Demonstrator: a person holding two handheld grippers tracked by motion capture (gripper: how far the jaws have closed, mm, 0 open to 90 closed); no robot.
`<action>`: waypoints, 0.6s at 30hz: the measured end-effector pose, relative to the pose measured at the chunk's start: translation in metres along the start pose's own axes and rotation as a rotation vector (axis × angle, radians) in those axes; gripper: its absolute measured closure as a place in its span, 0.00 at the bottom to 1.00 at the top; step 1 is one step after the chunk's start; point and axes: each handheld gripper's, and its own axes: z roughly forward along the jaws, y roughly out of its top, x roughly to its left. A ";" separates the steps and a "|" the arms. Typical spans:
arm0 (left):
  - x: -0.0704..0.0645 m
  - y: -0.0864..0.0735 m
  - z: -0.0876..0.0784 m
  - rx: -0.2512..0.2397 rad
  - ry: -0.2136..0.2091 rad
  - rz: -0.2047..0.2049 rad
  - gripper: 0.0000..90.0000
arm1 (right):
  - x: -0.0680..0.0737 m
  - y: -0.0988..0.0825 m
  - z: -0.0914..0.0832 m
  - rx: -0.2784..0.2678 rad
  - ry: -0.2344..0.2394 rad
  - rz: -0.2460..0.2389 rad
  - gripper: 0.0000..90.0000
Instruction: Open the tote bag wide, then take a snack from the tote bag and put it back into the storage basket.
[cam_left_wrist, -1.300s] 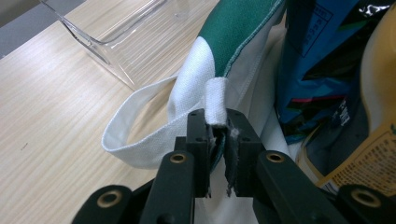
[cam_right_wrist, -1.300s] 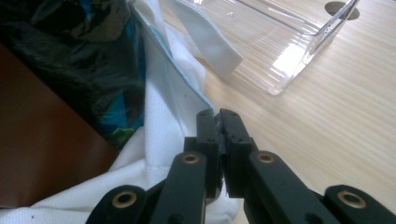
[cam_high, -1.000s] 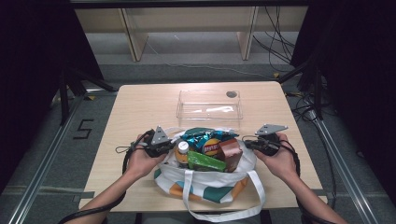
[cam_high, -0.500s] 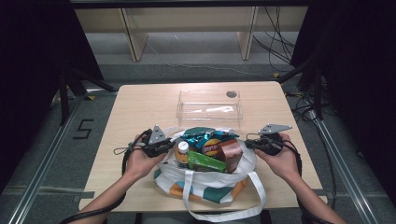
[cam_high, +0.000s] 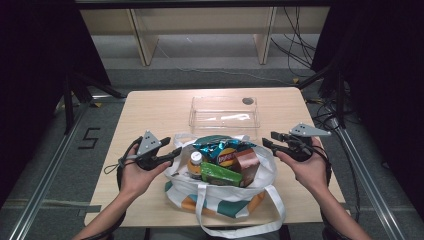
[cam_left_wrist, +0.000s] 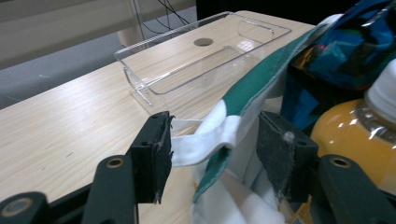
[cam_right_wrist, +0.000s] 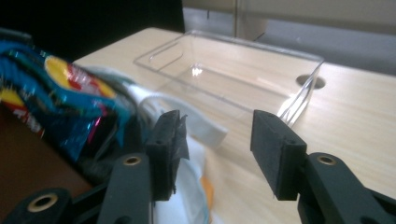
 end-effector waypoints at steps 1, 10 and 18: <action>0.001 0.000 0.000 -0.006 -0.003 -0.009 0.47 | -0.001 0.001 0.000 -0.005 -0.005 -0.007 0.58; 0.002 0.001 0.002 0.003 0.000 -0.040 0.41 | 0.006 0.008 -0.010 -0.028 0.021 -0.005 0.60; 0.006 0.002 0.003 0.008 0.003 -0.051 0.41 | 0.020 0.024 -0.020 -0.077 0.106 -0.033 0.59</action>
